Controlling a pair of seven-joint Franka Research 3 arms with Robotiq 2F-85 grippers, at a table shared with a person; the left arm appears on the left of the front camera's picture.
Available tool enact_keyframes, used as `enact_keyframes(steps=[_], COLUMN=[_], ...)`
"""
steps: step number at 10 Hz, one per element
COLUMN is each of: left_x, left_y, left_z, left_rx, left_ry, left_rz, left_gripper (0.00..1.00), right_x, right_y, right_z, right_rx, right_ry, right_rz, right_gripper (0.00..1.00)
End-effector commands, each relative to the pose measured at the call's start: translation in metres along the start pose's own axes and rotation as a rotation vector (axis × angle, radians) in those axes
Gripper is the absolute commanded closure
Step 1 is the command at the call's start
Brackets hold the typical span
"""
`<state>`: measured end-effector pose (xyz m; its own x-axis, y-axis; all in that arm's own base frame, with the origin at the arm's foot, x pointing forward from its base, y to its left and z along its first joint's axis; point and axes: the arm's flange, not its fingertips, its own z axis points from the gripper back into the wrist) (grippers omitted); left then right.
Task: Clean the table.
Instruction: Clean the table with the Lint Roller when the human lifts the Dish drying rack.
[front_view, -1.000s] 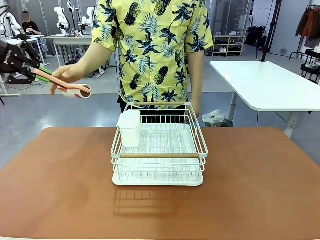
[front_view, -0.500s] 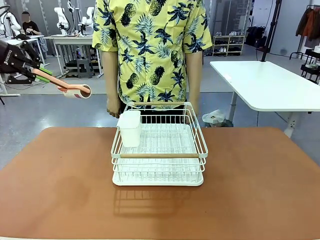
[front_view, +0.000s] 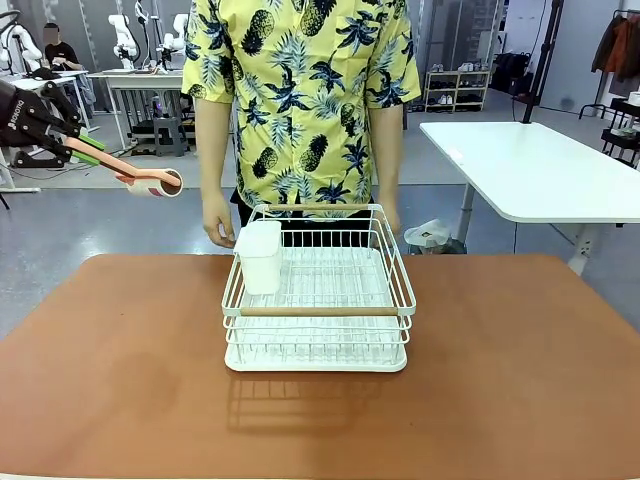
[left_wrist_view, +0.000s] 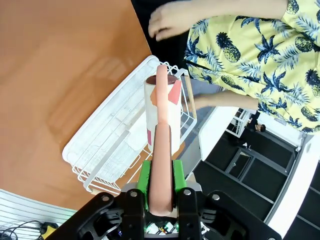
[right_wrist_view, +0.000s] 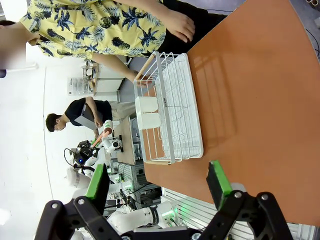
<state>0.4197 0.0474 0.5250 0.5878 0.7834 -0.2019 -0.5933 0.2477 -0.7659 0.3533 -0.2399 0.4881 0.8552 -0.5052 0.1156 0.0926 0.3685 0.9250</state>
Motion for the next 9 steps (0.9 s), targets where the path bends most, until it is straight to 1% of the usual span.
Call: enact_keyframes(steps=[1, 9], left_x=[-0.0014, -0.0014], left_y=[-0.0013, -0.0013], left_z=[0.0012, 0.0012], left_rx=[-0.003, -0.003], left_ry=[-0.001, -0.001], left_rz=[-0.001, -0.001], left_gripper=[1.00, 1.00], right_x=[-0.0015, -0.0015], right_y=[0.0027, 0.0027], right_z=[0.0026, 0.0026], right_rx=[0.008, 0.008], right_ry=[0.000, 0.000], right_rz=[0.009, 0.009], right_gripper=[0.00, 0.00])
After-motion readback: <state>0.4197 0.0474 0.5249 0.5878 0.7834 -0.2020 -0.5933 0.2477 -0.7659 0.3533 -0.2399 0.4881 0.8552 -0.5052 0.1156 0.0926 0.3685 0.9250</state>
